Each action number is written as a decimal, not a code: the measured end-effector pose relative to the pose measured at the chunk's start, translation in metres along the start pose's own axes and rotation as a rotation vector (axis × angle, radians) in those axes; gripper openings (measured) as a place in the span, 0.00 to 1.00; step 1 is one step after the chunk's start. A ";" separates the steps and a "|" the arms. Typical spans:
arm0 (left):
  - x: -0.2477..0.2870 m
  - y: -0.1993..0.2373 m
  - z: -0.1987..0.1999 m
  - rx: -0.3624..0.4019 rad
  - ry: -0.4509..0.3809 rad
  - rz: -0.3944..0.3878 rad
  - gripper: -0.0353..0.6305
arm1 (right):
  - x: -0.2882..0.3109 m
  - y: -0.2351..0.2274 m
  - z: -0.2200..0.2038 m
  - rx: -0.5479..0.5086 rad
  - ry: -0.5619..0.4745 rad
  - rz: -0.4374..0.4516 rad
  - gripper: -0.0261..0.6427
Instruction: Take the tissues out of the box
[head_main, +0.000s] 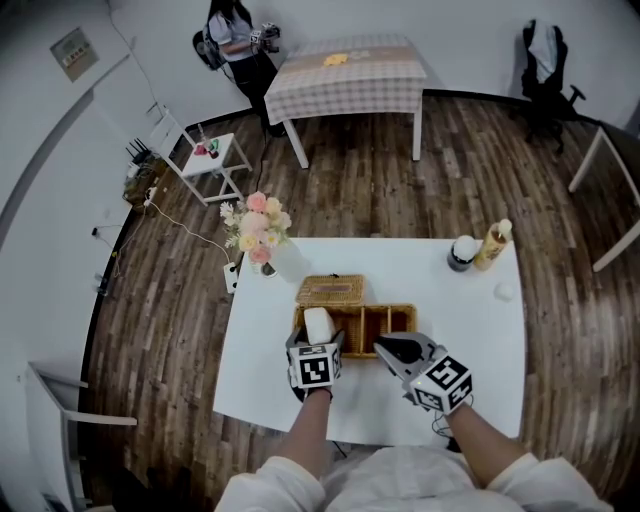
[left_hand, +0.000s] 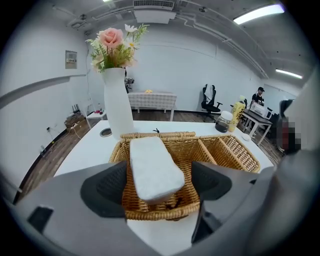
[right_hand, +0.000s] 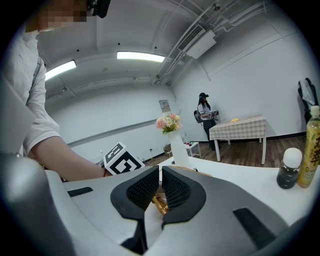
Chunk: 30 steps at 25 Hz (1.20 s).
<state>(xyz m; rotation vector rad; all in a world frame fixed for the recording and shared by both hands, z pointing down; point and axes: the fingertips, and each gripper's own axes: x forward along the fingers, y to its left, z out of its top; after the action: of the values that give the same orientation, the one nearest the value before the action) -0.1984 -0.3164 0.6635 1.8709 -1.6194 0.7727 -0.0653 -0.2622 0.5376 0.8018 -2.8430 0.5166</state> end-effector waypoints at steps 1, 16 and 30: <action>0.001 0.001 -0.001 -0.002 0.005 0.003 0.66 | 0.000 0.000 0.000 0.001 0.000 -0.001 0.10; 0.002 0.008 -0.005 0.039 0.026 0.035 0.48 | 0.002 0.002 -0.004 0.005 0.012 -0.007 0.10; -0.005 0.007 -0.002 0.041 -0.044 -0.015 0.43 | 0.002 0.006 -0.006 -0.004 0.018 -0.017 0.10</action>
<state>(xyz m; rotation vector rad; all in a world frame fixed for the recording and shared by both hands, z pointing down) -0.2062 -0.3125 0.6615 1.9392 -1.6264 0.7689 -0.0698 -0.2568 0.5419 0.8153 -2.8172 0.5129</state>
